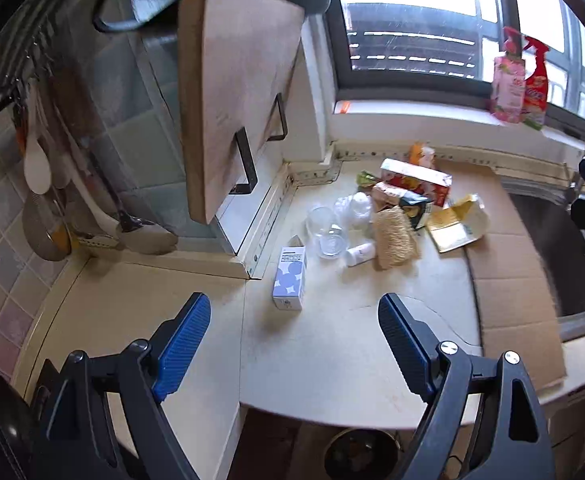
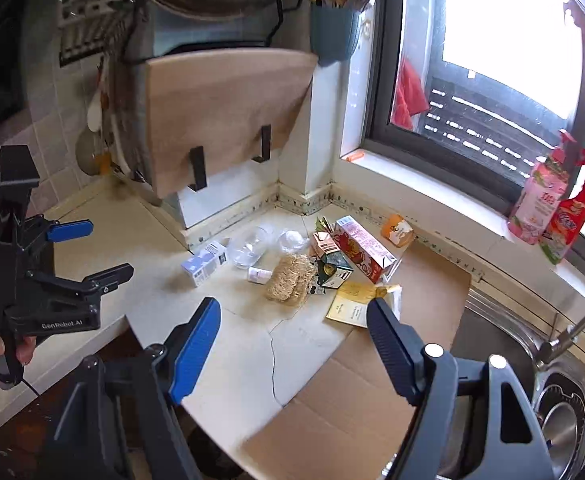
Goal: Collect trash
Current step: 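Raise both tools back up to the counter items, then grasp the blue-and-white carton with the left tool while the right tool grasps the loofah, then carry the carton and loofah down over the trash bin, then open both tools to drop the carton and loofah into the bin, then raise both open tools back up to the counter items, then grasp the clear plastic bottle with the left tool while the right tool grasps the white tube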
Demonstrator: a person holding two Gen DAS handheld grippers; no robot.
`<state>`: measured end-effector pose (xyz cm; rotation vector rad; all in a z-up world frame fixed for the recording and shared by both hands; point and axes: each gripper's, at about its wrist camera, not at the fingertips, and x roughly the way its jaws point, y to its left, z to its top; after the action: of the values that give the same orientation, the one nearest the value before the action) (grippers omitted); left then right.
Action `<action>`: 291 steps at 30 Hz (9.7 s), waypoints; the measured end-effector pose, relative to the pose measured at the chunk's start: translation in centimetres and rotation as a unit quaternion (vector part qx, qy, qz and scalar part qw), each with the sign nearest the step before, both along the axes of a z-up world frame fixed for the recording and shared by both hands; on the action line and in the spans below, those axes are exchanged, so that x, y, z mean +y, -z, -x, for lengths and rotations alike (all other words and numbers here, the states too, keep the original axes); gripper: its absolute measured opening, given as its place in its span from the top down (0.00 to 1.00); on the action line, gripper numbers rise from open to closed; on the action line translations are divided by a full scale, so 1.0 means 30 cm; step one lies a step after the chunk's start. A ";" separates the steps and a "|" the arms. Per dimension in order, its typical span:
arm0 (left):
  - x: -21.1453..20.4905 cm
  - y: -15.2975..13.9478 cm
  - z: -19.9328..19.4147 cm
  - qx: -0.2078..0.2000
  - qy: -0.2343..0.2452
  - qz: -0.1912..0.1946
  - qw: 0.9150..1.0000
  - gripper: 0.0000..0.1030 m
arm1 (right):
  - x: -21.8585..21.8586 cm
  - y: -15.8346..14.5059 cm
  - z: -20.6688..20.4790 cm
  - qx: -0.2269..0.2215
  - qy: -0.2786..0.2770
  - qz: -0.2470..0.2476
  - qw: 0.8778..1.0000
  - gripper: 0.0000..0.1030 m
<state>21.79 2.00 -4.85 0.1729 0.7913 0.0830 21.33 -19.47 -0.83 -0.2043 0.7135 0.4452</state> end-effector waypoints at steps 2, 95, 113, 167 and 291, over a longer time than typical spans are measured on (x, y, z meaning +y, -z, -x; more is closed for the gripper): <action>0.003 0.053 -0.061 0.003 -0.008 -0.009 1.000 0.18 | 0.014 0.053 -0.092 0.020 0.002 -0.002 1.000 0.26; -0.235 0.139 0.575 0.055 0.096 0.162 0.981 0.68 | -0.078 0.257 0.506 0.133 -0.113 -0.111 0.978 0.64; -0.142 0.773 0.645 0.167 0.045 0.166 0.971 0.68 | 0.099 0.894 0.605 0.236 -0.113 -0.066 0.963 0.63; 0.007 1.944 0.616 0.281 -0.034 0.137 0.949 0.16 | 0.299 2.013 0.558 0.295 -0.093 0.037 0.950 0.38; -0.099 0.377 -0.714 0.145 -0.034 0.054 0.987 0.49 | -0.282 0.487 -0.595 0.166 0.080 -0.003 0.983 0.66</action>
<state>43.23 -0.95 -16.16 0.0546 1.0892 0.0805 39.18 -27.94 -15.45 -0.0649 1.0482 0.3312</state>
